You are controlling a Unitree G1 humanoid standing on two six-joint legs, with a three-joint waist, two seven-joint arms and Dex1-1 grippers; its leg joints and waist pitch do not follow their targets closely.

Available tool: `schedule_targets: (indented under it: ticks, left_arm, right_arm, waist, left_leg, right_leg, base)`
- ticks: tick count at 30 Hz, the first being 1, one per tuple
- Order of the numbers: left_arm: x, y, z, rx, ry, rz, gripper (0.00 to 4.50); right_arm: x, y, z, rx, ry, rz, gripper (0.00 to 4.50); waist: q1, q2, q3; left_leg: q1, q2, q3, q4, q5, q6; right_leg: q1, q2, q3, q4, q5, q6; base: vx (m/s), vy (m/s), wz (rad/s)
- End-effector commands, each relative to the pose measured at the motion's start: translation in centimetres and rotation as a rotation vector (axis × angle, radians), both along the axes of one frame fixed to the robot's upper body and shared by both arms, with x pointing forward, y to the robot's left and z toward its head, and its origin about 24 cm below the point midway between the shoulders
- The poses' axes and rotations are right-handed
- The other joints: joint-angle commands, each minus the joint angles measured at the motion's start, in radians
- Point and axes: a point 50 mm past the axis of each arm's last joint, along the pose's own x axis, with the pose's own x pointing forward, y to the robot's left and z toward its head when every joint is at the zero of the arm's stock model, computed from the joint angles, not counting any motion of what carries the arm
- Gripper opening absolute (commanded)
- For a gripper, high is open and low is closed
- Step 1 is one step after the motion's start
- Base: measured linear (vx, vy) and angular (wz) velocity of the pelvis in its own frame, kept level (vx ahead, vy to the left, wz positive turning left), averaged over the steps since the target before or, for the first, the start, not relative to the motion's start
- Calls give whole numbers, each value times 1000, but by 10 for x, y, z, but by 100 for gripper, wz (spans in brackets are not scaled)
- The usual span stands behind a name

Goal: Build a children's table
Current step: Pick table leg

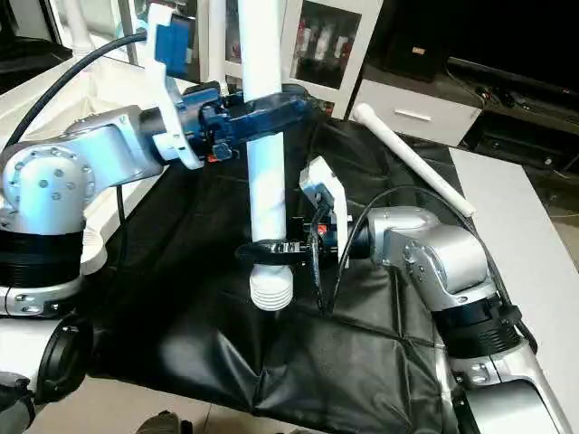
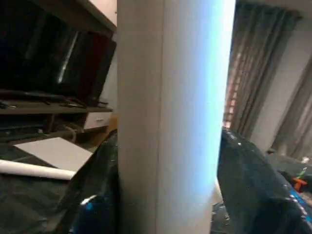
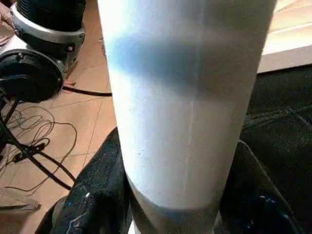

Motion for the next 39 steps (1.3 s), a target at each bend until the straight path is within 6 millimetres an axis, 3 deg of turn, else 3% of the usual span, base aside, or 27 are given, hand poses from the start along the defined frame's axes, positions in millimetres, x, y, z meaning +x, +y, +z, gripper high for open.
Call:
schedule_targets:
  ticks: [1, 7, 9, 15, 17, 18, 19, 20, 23, 24, 26, 28, 30, 32, 33, 34, 35, 36, 38, 39]
  left_arm:
    - [-8, -5, 4, -11, -5, -56, 307]
    - [-8, -2, 2, 25, -35, -24, 350]
    - [-8, 0, 5, 4, -62, -8, 358]
    - [-18, 13, 15, -73, -125, -15, 389]
    - [-30, 29, 19, -98, -159, -9, 391]
    - [-34, 36, 20, -105, -174, 4, 391]
    - [-37, 44, 20, -112, -189, 20, 391]
    - [-42, 53, 18, -111, -192, 37, 391]
    - [-46, 66, 12, -74, -183, 123, 391]
    - [-47, 68, 7, -64, -173, 162, 391]
    - [-45, 67, 3, -59, -164, 181, 391]
    - [-44, 65, -2, -33, -154, 189, 391]
    - [-38, 74, -15, 58, -147, 304, 391]
    - [-36, 77, -19, 98, -154, 345, 391]
    - [-33, 84, -28, 143, -137, 394, 391]
    - [-37, 93, -48, 285, -137, 431, 391]
    - [-42, 94, -61, 371, -129, 421, 391]
    - [-46, 94, -69, 423, -125, 406, 391]
    - [-51, 97, -84, 537, -153, 442, 391]
    - [-52, 100, -89, 558, -158, 472, 391]
  right_arm:
    - [6, -13, 7, 35, -21, -85, 186]
    - [5, -12, 12, 81, -37, -84, 186]
    - [12, -15, 12, 85, -53, -148, 186]
    - [37, -33, 8, 90, -98, -444, 186]
    - [44, -48, 5, 124, -104, -605, 186]
    - [45, -52, 4, 128, -113, -646, 186]
    - [44, -56, 3, 126, -120, -678, 185]
    - [43, -60, 1, 126, -125, -707, 185]
    - [38, -64, -2, 136, -110, -731, 183]
    - [35, -62, -3, 147, -112, -719, 183]
    - [32, -58, -4, 156, -116, -697, 183]
    - [31, -54, -5, 160, -125, -697, 183]
    - [29, -51, 0, 226, -115, -688, 183]
    - [27, -50, 1, 244, -108, -683, 183]
    - [26, -50, 1, 257, -109, -682, 183]
    - [23, -51, 3, 293, -127, -711, 183]
    - [22, -53, 5, 326, -140, -748, 183]
    - [21, -54, 6, 348, -148, -774, 183]
    - [16, -55, 6, 301, -233, -824, 183]
    - [13, -54, 3, 270, -256, -841, 183]
  waist:
    - [3, 29, -82]
    - [6, 27, -83]
    - [6, 31, -83]
    - [-1, 28, -84]
    - [-1, 32, -85]
    - [-4, 29, -83]
    - [4, 36, -85]
    - [8, 44, -84]
    - [6, 36, -83]
    - [6, 26, -83]
    - [7, 33, -81]
    - [5, 32, -79]
    - [2, 35, -77]
    - [-7, 33, -75]
    - [-5, 40, -77]
    - [-7, 45, -77]
    - [-11, 46, -73]
    - [-11, 50, -78]
    - [-13, 63, -78]
    - [-13, 64, -77]
  left_leg:
    - [30, 71, -41, -83, -197, -76]
    - [31, 72, -41, -84, -200, -78]
    - [31, 72, -41, -84, -194, -80]
    - [29, 70, -41, -84, -198, -97]
    - [30, 73, -42, -86, -196, -103]
    - [29, 70, -40, -86, -198, -104]
    - [40, 68, -34, -83, -197, -122]
    - [43, 65, -30, -82, -204, -125]
    - [34, 66, -34, -89, -225, -110]
    - [35, 65, -33, -87, -225, -105]
    - [33, 66, -35, -89, -238, -100]
    - [34, 67, -38, -90, -246, -101]
    - [36, 67, -40, -91, -274, -105]
    - [36, 66, -44, -95, -296, -100]
    - [37, 66, -44, -94, -289, -99]
    - [36, 67, -45, -96, -286, -100]
    - [33, 68, -46, -102, -291, -98]
    - [36, 68, -47, -101, -291, -102]
    - [43, 70, -43, -102, -287, -109]
    - [44, 70, -43, -102, -296, -112]
  right_leg:
    - [47, -106, 59, -72, -235, -190]
    - [47, -105, 58, -71, -238, -183]
    - [46, -107, 59, -71, -232, -184]
    - [46, -106, 58, -68, -238, -182]
    - [45, -108, 58, -60, -220, -190]
    - [44, -104, 58, -62, -221, -190]
    - [36, -99, 56, -60, -200, -202]
    - [32, -93, 57, -60, -184, -202]
    - [44, -93, 57, -60, -187, -176]
    - [43, -93, 57, -63, -201, -171]
    - [43, -100, 60, -70, -270, -151]
    - [40, -100, 60, -74, -309, -135]
    - [37, -101, 60, -78, -353, -121]
    - [37, -98, 60, -83, -409, -84]
    - [36, -99, 60, -85, -407, -81]
    - [34, -98, 61, -85, -388, -82]
    - [32, -97, 62, -85, -392, -73]
    - [32, -97, 61, -80, -388, -75]
    - [24, -91, 63, -75, -326, -102]
    - [22, -90, 62, -75, -317, -110]
  base:
    - [0, 0, 0]
    - [0, 0, 0]
    - [0, 0, 0]
    - [0, 0, 0]
    - [0, 0, 0]
    - [0, 0, 0]
    - [0, 0, 0]
    - [0, 0, 0]
    - [0, 0, 0]
    - [0, 0, 0]
    - [0, 0, 0]
    - [0, 0, 0]
    - [0, 0, 0]
    - [0, 0, 0]
    - [0, 0, 0]
    - [0, 0, 0]
    - [0, 0, 0]
    - [0, 0, 0]
    - [0, 0, 0]
    - [0, 0, 0]
